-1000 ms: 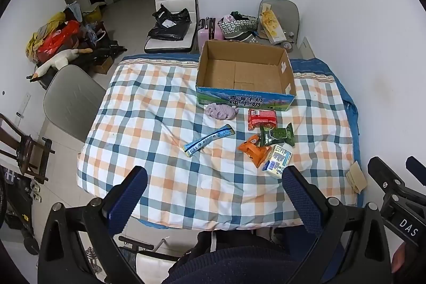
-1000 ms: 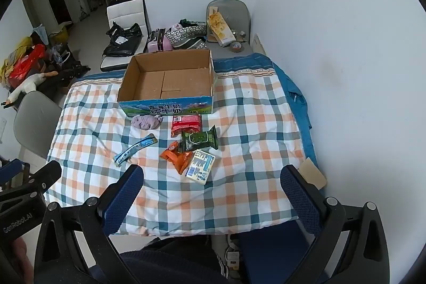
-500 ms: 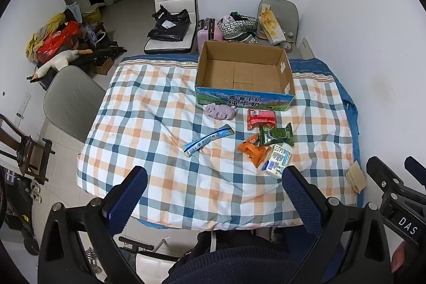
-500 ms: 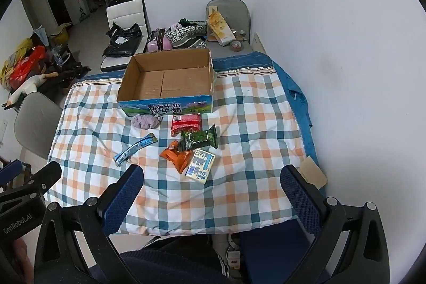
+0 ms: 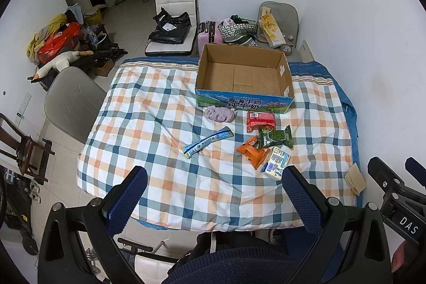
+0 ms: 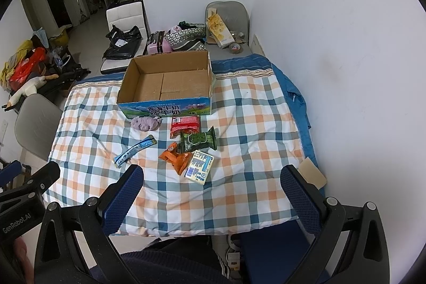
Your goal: Organize soft objects
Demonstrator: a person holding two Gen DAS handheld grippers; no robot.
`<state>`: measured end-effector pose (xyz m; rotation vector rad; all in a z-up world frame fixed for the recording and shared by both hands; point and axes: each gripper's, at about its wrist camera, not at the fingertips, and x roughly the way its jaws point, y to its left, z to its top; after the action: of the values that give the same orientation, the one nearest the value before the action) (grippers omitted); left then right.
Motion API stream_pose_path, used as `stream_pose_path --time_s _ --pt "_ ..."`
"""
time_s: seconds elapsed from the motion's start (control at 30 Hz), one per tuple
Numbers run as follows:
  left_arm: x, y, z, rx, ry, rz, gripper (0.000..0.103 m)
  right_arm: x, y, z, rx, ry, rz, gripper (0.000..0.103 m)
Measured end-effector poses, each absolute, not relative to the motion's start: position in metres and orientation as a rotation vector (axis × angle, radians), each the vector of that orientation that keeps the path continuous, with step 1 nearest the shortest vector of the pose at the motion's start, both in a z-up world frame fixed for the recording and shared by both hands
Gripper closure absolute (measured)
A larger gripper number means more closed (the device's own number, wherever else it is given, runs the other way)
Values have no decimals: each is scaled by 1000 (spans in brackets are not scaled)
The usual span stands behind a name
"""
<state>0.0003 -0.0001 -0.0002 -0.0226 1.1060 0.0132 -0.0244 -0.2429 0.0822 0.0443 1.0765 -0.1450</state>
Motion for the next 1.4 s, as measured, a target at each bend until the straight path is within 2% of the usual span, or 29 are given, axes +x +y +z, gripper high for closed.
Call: stream_pose_path --time_s 1.4 --pt "0 0 0 -21 1088 16 0 -27 -248 91 46 1053 -140 0"
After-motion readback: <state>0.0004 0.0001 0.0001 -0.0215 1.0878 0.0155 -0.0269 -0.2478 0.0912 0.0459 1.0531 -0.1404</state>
